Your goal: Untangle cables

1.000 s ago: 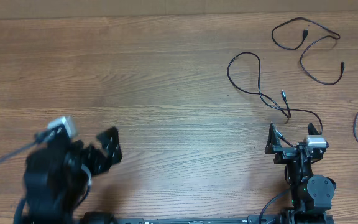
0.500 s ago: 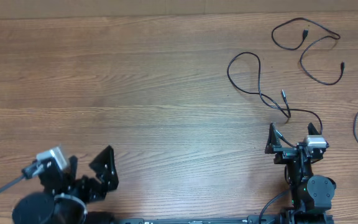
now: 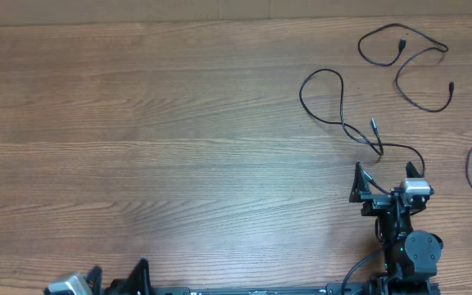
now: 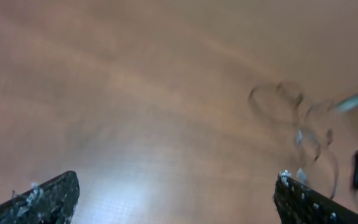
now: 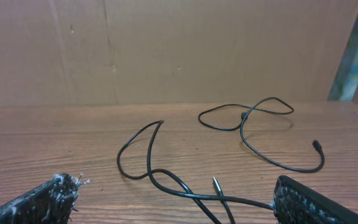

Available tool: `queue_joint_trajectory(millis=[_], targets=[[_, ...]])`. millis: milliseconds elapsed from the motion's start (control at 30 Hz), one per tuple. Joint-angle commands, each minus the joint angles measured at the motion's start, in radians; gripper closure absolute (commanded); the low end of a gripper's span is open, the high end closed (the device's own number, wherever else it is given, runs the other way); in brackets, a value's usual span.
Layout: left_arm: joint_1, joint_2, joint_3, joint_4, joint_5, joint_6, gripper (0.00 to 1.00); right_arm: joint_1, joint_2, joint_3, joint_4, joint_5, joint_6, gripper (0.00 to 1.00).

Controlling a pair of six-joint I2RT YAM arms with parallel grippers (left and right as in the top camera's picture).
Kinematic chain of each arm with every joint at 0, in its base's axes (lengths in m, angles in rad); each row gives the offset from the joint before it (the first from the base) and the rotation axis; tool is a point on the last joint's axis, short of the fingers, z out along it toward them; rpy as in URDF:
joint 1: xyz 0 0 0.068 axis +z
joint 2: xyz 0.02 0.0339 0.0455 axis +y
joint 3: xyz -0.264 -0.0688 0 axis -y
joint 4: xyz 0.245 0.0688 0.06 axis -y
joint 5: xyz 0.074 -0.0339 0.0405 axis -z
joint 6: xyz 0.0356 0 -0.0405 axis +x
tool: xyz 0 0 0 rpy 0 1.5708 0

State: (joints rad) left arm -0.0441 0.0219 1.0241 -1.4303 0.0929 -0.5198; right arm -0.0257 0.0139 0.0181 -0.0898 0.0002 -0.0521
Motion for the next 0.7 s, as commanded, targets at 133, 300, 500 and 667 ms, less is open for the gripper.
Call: queue_joint_trajectory(millis=[133,300,500,667], targets=[[-0.002,-0.018,0.005,-0.259,0.008,0.019,0.00,-0.002,-0.011,-0.010,0.006,-0.001,-0.002,0.00],[0.000,-0.018,0.004,-0.253,0.005,0.023,0.00,-0.002,-0.011,-0.010,0.006,-0.001,-0.002,0.00],[0.000,-0.018,0.003,-0.217,0.017,-0.014,0.01,-0.002,-0.011,-0.010,0.006,-0.001,-0.002,0.00],[0.000,-0.018,0.003,0.015,-0.050,-0.018,0.00,-0.002,-0.011,-0.010,0.006,-0.001,-0.002,0.00]])
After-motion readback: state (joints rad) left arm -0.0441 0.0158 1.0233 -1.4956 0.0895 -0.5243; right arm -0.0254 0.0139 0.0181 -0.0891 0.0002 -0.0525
